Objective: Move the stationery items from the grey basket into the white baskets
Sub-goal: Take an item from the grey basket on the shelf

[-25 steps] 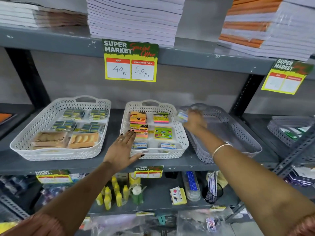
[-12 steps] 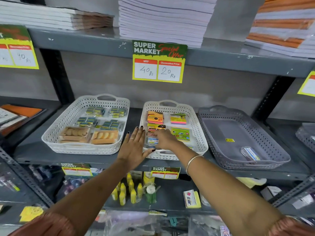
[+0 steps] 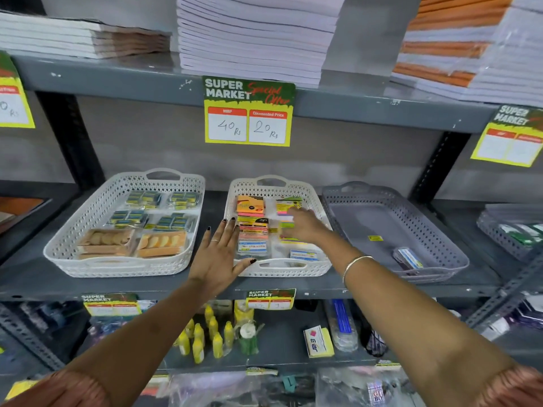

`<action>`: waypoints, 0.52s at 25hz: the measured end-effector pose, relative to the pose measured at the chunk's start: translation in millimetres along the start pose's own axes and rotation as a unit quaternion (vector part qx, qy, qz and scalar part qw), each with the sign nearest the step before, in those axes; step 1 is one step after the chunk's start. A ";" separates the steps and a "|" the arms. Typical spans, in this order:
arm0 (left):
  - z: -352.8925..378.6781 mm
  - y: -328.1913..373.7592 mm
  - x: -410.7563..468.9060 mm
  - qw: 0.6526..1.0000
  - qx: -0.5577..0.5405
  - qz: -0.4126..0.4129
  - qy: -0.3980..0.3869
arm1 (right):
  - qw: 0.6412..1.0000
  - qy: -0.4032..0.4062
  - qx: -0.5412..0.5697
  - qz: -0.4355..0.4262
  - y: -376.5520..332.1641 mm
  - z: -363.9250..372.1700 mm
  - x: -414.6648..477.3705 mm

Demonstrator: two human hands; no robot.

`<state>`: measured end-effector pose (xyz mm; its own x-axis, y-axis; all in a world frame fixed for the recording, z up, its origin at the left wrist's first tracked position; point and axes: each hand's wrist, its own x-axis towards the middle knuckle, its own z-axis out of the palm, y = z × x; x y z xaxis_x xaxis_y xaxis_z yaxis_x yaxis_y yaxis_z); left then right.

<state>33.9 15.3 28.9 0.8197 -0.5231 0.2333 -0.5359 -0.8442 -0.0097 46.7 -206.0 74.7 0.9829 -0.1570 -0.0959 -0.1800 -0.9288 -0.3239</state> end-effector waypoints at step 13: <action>7.7 21.2 5.4 0.999 -0.035 0.015 -0.017 | 0.880 -0.056 -0.112 0.458 175.3 -24.2 -43.9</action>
<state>28.5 -6.4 22.5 0.8092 -0.5520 0.2012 -0.5715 -0.8189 0.0518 -27.1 -370.0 44.9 0.4182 -0.8517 -0.3157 -0.8701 -0.4754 0.1301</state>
